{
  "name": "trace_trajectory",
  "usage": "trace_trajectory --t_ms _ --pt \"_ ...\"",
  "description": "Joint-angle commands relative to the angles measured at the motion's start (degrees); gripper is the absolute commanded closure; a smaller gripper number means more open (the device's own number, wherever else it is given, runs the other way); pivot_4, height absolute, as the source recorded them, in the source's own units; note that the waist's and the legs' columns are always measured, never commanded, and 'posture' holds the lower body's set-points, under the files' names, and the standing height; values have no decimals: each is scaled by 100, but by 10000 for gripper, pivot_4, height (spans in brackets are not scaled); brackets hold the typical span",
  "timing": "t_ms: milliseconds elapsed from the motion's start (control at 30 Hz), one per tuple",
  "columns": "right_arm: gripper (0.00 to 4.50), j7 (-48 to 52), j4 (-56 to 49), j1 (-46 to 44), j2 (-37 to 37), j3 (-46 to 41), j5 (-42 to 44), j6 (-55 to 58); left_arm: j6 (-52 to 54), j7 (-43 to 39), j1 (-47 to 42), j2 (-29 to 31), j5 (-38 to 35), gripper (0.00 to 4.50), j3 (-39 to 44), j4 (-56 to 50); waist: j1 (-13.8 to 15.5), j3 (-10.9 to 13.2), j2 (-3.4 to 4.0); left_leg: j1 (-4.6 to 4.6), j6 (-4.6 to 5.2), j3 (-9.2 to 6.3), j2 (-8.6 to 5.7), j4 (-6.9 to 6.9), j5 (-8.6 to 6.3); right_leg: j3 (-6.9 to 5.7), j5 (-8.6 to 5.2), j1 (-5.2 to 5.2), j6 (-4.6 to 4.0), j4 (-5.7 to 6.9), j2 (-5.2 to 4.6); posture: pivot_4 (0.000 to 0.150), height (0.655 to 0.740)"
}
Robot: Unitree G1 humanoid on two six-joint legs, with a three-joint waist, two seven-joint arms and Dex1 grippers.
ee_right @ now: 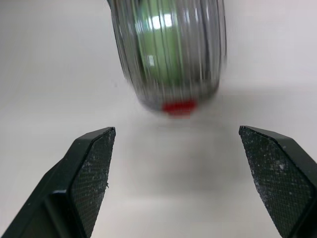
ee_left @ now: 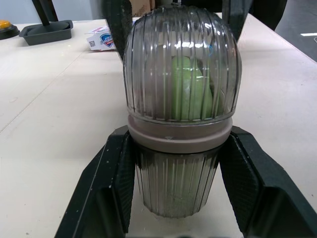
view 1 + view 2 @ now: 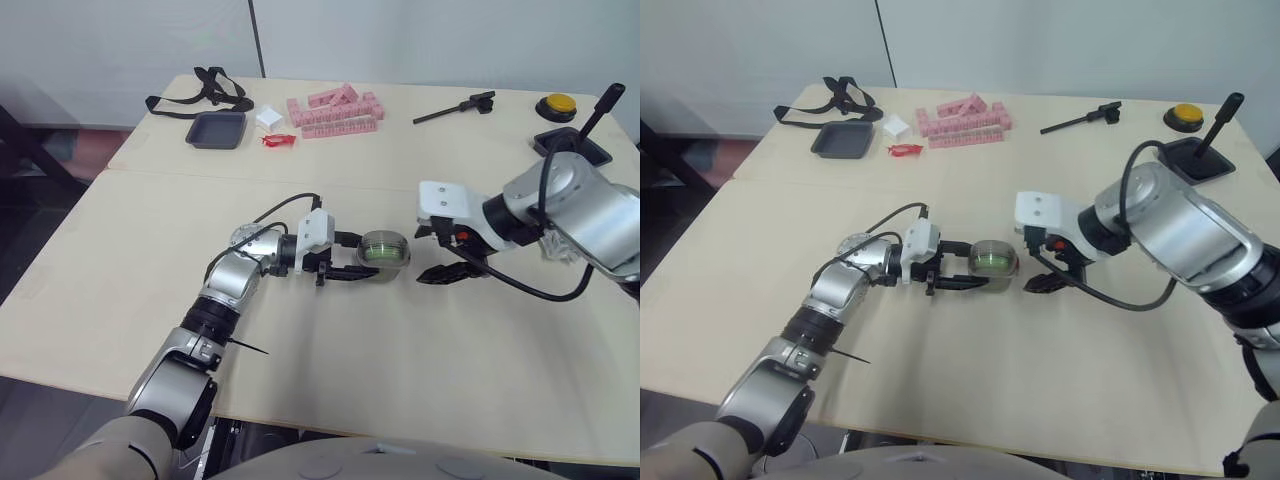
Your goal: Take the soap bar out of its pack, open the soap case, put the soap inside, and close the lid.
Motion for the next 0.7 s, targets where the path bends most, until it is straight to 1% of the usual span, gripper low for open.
trace_trajectory --t_ms 33,133,167,200,233,300,333,400,467,567,700 --pt "2457 -112 60 385 -143 -717 107 -355 -44 7 -45 63 -46 25426 118 -29 4 0 -1 1 0 0 0 0 0 0 0 0 0 0 0 1500 7109" --pt "2457 -315 309 1130 5 -1495 233 -971 -44 1 -60 68 -48 25426 126 -11 28 1 -4 -3 0 -1 0 -1 0 -3 0 1 0 -4 0 1500 7109" --pt "6471 -368 375 1333 -31 -1646 260 -930 -45 0 -65 69 -48 25426 127 -5 34 1 -4 -4 1 -1 1 3 -1 -2 0 1 0 -2 -1 1500 7109" --pt "8005 -441 423 1480 -68 -1740 241 -879 -46 -3 -71 71 -50 25426 129 2 41 1 -4 -7 1 0 0 3 -1 -2 0 1 -1 -5 -2 1500 7109" --pt "10473 -524 501 1674 -95 -1834 143 -1044 -47 -5 -77 72 -50 25426 131 9 40 1 -4 -8 1 0 0 3 -1 -2 0 1 -1 -6 -2 1500 7109" --pt "18436 -658 659 1968 -76 -2035 91 -1187 -47 -6 -89 73 -49 25426 135 24 36 1 -4 -6 1 -1 0 4 -1 -2 -1 0 -1 -5 -2 1500 7109" --pt "20885 -695 764 2081 -32 -2134 114 -1245 -50 -5 -92 73 -47 25426 137 31 34 0 -4 -7 1 -1 0 4 -1 -2 -1 0 -1 -5 -2 1500 7109" --pt "28165 -682 868 2218 -11 -2221 164 -1324 -50 -8 -96 75 -46 25426 141 38 25 1 -3 -5 2 -1 0 4 -1 -3 -1 0 -2 -5 -1 1500 7109" --pt "34215 -707 958 2643 253 -2548 216 -2070 -41 -14 -86 69 -45 25426 133 30 24 1 -5 -5 2 -1 0 4 -1 -3 -2 -1 -3 -5 -1 1500 7109" --pt "44282 -713 958 3028 700 -2962 476 -2603 -24 -24 -87 59 -54 25426 133 33 14 0 -3 -9 3 0 1 6 -1 -5 -2 -5 -3 -4 -3 1500 7109" --pt "44715 -591 841 3334 1072 -3353 1001 -2650 -21 -37 -95 54 -56 25426 137 46 5 0 -2 -19 4 -1 1 13 -1 -5 -2 -15 -4 1 -3 1500 7109"
